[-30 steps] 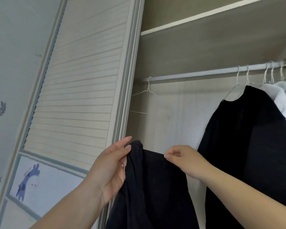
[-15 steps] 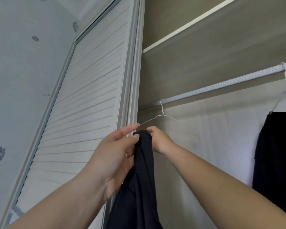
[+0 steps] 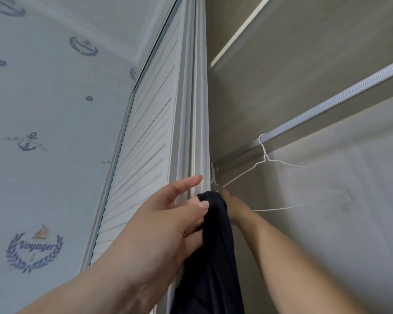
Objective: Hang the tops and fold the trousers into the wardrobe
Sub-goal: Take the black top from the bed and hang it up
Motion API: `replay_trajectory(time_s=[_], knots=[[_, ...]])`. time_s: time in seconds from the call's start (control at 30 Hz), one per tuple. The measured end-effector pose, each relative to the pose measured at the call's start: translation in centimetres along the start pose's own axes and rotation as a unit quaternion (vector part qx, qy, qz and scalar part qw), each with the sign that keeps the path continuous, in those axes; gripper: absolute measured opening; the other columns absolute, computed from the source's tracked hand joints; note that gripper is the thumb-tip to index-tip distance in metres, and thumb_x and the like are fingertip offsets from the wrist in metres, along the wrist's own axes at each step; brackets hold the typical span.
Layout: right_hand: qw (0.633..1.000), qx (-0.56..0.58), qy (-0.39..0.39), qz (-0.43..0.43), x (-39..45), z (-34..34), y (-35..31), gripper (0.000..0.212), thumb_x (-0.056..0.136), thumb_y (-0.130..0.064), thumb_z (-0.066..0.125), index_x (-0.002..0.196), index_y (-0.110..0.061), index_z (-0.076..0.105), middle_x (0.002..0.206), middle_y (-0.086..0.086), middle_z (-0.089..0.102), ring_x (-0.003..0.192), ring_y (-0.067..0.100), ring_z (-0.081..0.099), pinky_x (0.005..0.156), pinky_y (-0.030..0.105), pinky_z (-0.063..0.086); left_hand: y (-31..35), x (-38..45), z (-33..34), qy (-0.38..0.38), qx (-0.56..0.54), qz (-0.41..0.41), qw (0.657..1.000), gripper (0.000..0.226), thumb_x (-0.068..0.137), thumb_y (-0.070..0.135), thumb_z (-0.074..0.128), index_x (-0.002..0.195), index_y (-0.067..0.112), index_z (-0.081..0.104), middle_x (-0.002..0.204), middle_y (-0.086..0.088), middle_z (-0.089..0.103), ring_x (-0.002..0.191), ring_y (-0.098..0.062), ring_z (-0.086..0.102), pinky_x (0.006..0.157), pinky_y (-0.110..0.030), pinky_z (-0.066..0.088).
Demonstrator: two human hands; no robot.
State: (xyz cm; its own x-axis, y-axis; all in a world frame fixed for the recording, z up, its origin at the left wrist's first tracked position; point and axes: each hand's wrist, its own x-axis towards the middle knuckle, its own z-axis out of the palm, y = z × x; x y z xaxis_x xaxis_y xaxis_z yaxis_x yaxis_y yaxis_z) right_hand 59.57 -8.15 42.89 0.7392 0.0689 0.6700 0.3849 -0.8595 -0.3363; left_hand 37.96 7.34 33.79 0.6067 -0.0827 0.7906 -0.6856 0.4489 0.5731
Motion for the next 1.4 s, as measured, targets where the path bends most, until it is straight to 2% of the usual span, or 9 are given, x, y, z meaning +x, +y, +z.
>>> replay_trajectory(time_s=[0.2,0.3,0.47,0.73,0.9,1.0,1.13,1.23,1.4], knots=[[0.994,-0.081,0.062,-0.043,0.2,0.7,-0.3,0.073,0.092,-0.046,0.047,0.15,-0.023,0.01,0.135,0.012,0.051,0.122,0.032,0.05,0.099,0.043,0.042,-0.2,0.1,-0.1,0.003,0.017,0.0,1.0,0.034,0.083,-0.008,0.058,0.102,0.016,0.072,0.089,-0.023,0.068,0.071,-0.026,0.068,0.06,-0.033,0.059],[0.982,-0.099,0.139,-0.079,-0.8,0.3,-1.2,0.051,0.09,-0.043,0.049,0.13,-0.014,0.036,0.123,0.01,0.056,0.11,0.032,0.057,0.085,0.038,0.043,-0.2,0.2,-0.1,-0.003,0.023,0.002,1.0,0.036,0.068,-0.003,0.064,0.096,0.015,0.075,0.088,-0.025,0.068,0.068,-0.025,0.068,0.056,-0.03,0.057],[0.973,-0.019,0.198,-0.12,-1.6,-1.9,-2.7,0.025,0.088,-0.033,0.051,0.106,-0.017,0.044,0.113,0.006,0.059,0.098,0.03,0.059,0.073,0.032,0.038,-0.3,0.3,-0.3,0.0,0.02,0.009,1.0,0.037,0.058,0.003,0.064,0.092,0.015,0.076,0.089,-0.024,0.068,0.069,-0.025,0.067,0.053,-0.028,0.056],[0.954,-0.001,0.246,-0.172,-7.1,-5.5,-4.2,0.036,0.088,-0.022,0.049,0.124,-0.021,0.048,0.124,-0.001,0.059,0.109,0.026,0.056,0.086,0.034,0.045,-0.4,0.0,-0.5,0.001,0.001,-0.024,1.0,0.031,0.079,-0.003,0.061,0.105,0.012,0.07,0.096,-0.024,0.066,0.084,-0.029,0.064,0.071,-0.036,0.06],[0.962,-0.046,0.224,-0.146,-14.0,-8.7,-3.4,0.043,0.09,-0.016,0.041,0.132,-0.024,0.043,0.1,-0.004,0.06,0.099,0.022,0.06,0.083,0.033,0.045,-0.3,-1.0,-0.2,0.005,-0.027,-0.077,0.997,0.027,0.088,-0.002,0.057,0.107,0.013,0.066,0.097,-0.014,0.072,0.078,-0.023,0.069,0.065,-0.03,0.06],[0.968,-0.105,0.19,-0.122,-18.7,-11.2,-3.1,0.052,0.092,-0.014,0.036,0.143,-0.024,0.033,0.137,-0.01,0.051,0.092,0.019,0.065,0.092,0.031,0.043,-1.1,-2.5,-0.1,-0.017,0.003,-0.103,0.995,0.024,0.081,0.007,0.07,0.101,0.018,0.071,0.099,-0.014,0.073,0.082,-0.022,0.072,0.077,-0.035,0.058],[0.979,-0.116,0.142,-0.093,-26.3,-14.9,-3.3,0.054,0.096,-0.011,0.033,0.146,-0.031,0.029,0.129,-0.022,0.051,0.075,0.013,0.069,0.073,0.014,0.039,-1.3,-6.5,0.9,-0.081,0.1,-0.097,0.987,0.014,0.078,0.019,0.075,0.09,0.026,0.075,0.096,0.006,0.072,0.095,-0.008,0.066,0.094,-0.023,0.045],[0.98,-0.141,0.121,-0.076,-32.4,-17.3,-4.4,0.05,0.099,-0.012,0.034,0.136,-0.045,0.036,0.11,-0.033,0.057,0.069,0.011,0.069,0.065,0.011,0.042,-0.8,-9.2,1.5,-0.146,0.218,-0.023,0.965,0.016,0.087,0.013,0.065,0.087,0.028,0.071,0.085,0.014,0.069,0.078,0.003,0.061,0.072,-0.009,0.041],[0.967,-0.208,0.148,-0.016,-42.8,-19.4,-6.7,0.045,0.1,-0.013,0.038,0.138,-0.037,0.042,0.096,-0.033,0.061,0.053,0.007,0.063,0.07,0.02,0.052,-0.6,-12.6,1.4,-0.266,0.409,0.141,0.862,0.019,0.089,0.015,0.062,0.083,0.032,0.063,0.09,0.019,0.061,0.088,0.002,0.057,0.079,-0.002,0.035]])
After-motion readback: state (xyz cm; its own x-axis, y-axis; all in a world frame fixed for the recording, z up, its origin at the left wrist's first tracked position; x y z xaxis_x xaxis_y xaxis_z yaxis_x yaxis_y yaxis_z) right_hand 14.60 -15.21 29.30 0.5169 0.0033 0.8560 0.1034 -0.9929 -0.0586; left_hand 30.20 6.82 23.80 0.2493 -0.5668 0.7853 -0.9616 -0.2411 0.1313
